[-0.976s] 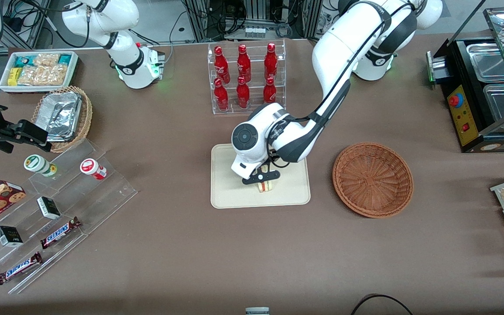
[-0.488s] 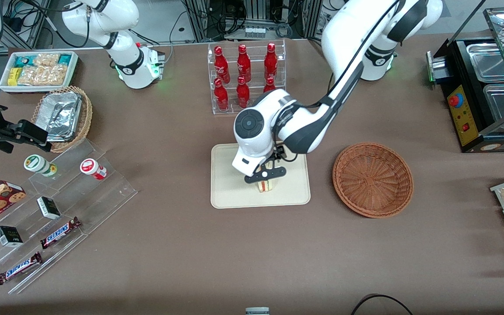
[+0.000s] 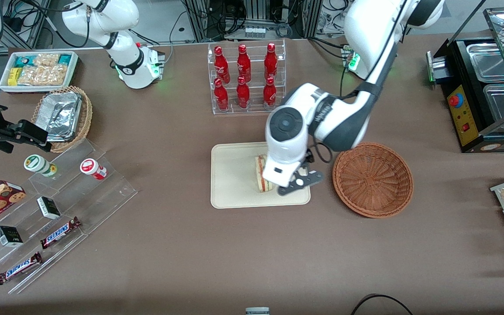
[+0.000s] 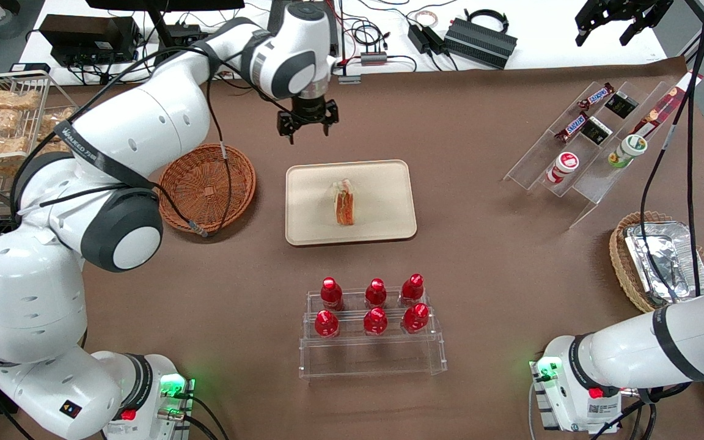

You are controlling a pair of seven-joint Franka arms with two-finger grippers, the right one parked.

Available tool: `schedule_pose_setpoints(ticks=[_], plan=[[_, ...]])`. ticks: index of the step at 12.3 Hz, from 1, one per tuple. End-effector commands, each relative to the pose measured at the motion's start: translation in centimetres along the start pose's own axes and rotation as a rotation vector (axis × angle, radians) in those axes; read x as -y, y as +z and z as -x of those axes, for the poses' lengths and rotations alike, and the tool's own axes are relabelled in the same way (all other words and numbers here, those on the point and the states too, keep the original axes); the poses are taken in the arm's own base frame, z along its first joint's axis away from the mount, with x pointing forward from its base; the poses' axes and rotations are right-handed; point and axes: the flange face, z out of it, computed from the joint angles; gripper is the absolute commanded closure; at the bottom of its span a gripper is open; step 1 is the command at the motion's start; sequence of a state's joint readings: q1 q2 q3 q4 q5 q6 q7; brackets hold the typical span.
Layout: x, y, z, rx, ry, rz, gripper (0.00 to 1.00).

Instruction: Place sandwich from basket to tray

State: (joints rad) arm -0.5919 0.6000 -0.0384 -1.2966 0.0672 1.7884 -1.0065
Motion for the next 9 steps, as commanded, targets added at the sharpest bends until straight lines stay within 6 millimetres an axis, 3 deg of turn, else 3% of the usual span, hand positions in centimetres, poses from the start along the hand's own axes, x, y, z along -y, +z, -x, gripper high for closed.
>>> schedule_pose_setpoints(ticks=[1, 2, 4, 6, 9], plan=[[5.1, -0.6, -1.0, 0.046, 0.040, -0.020, 0.00], [8.1, -0.7, -2.5, 0.076, 0.064, -0.011, 0.00], [11.9, -0.7, -4.6, 0.113, 0.123, 0.012, 0.00], [14.1, -1.0, -6.5, 0.118, 0.088, 0.014, 0.00], [16.6, -2.0, -7.6, 0.142, 0.048, -0.011, 0.00]])
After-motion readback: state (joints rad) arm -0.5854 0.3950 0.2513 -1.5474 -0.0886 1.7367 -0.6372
